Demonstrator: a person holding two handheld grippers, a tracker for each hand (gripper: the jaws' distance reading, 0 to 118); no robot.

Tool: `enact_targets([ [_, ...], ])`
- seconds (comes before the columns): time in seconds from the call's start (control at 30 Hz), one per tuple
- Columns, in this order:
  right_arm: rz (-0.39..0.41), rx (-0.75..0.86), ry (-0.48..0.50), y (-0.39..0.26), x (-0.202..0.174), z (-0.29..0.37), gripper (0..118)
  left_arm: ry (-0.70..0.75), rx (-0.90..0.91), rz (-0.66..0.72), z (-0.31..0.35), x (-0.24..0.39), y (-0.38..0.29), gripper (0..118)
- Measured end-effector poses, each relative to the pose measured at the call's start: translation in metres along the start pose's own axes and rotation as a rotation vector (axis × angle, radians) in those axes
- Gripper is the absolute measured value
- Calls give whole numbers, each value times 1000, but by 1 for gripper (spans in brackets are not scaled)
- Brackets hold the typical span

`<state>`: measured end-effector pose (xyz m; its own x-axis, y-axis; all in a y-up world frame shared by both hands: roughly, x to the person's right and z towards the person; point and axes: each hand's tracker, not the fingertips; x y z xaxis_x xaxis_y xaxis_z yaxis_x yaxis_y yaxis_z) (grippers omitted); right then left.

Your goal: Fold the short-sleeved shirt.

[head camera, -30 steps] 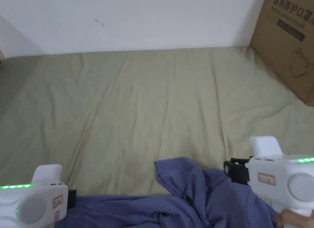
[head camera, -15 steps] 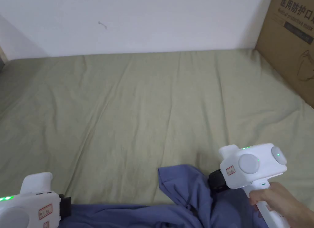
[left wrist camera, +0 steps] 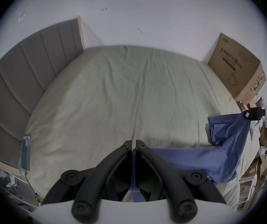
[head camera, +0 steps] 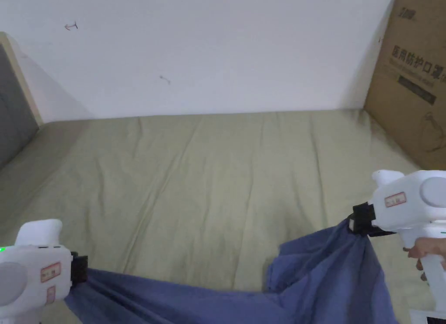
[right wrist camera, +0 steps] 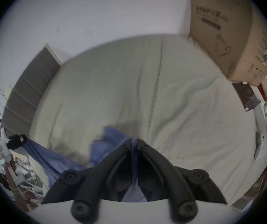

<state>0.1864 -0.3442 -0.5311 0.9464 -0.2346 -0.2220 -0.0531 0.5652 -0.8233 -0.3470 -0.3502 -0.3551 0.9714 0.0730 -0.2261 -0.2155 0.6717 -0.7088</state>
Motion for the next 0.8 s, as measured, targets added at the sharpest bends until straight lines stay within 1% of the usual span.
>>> enact_targets([
  [0.07, -25, 53, 8, 14, 4, 34, 5, 9, 59, -7, 23, -5, 16, 3],
  [0.1, -26, 86, 5, 16, -3, 53, 5, 21, 82, -14, 33, -6, 24, 3],
  [0.17, -45, 142, 0, 28, -3, 84, 5, 65, 149, -49, 54, -7, 41, 3],
  [0.27, -73, 215, 9, 45, -7, 126, 5, 87, 238, -44, 86, -8, 67, 3],
  [0.33, -79, 282, -2, 57, -13, 149, 5, 88, 260, -50, 100, -10, 87, 3],
  [0.4, -69, 307, -1, 71, -23, 169, 5, 73, 298, -41, 114, -11, 108, 3],
  [0.47, -67, 339, 13, 86, -33, 186, 5, 79, 336, -43, 126, -8, 128, 3],
  [0.63, -75, 419, -4, 136, -58, 206, 5, 110, 418, -52, 143, -6, 179, 3],
  [0.7, -126, 453, -3, 158, -68, 208, 5, 112, 435, -41, 146, -7, 207, 3],
  [0.73, -140, 463, 16, 168, -72, 209, 5, 122, 447, -23, 146, -7, 220, 3],
  [0.8, -147, 476, 28, 192, -77, 207, 5, 150, 461, -38, 146, -9, 245, 3],
])
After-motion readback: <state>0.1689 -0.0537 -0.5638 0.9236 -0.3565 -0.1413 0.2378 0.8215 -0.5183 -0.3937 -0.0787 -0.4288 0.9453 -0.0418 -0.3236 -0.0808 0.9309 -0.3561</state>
